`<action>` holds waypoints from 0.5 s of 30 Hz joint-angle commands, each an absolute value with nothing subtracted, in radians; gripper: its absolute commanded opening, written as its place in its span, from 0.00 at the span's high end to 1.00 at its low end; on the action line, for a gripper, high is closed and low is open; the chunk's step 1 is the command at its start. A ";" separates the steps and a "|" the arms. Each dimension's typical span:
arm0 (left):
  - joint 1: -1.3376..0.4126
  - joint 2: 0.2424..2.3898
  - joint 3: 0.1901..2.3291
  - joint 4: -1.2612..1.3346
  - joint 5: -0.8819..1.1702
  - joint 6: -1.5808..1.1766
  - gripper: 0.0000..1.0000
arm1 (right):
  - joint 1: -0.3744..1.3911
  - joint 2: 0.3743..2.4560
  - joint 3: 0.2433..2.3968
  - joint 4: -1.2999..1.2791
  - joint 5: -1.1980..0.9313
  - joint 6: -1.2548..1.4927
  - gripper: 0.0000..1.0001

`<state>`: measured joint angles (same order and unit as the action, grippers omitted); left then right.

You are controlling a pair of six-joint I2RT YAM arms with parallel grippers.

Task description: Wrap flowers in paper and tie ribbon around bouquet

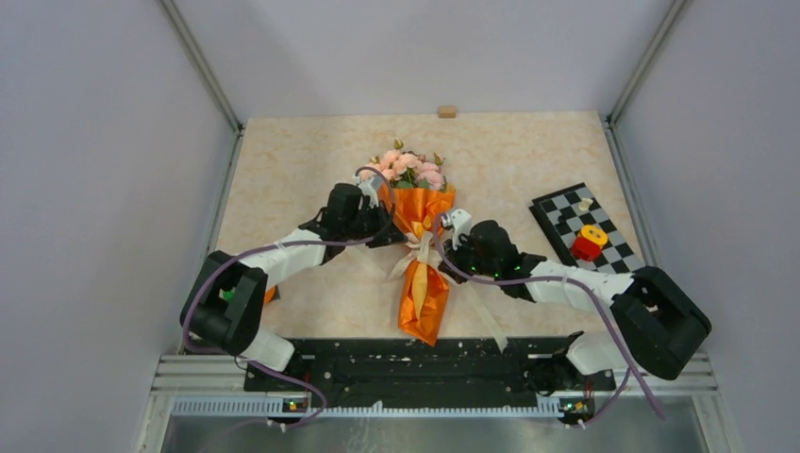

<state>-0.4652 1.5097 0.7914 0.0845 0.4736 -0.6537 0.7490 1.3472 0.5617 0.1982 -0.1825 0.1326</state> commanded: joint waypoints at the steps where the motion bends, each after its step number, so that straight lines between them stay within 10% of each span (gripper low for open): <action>1: -0.462 1.449 0.844 0.060 0.396 -0.620 1.00 | 0.762 1.293 0.615 0.135 -0.128 0.160 1.00; 15: -0.356 1.451 0.928 -0.134 0.031 -0.607 1.00 | 0.762 1.264 0.652 -0.129 -0.141 0.368 1.00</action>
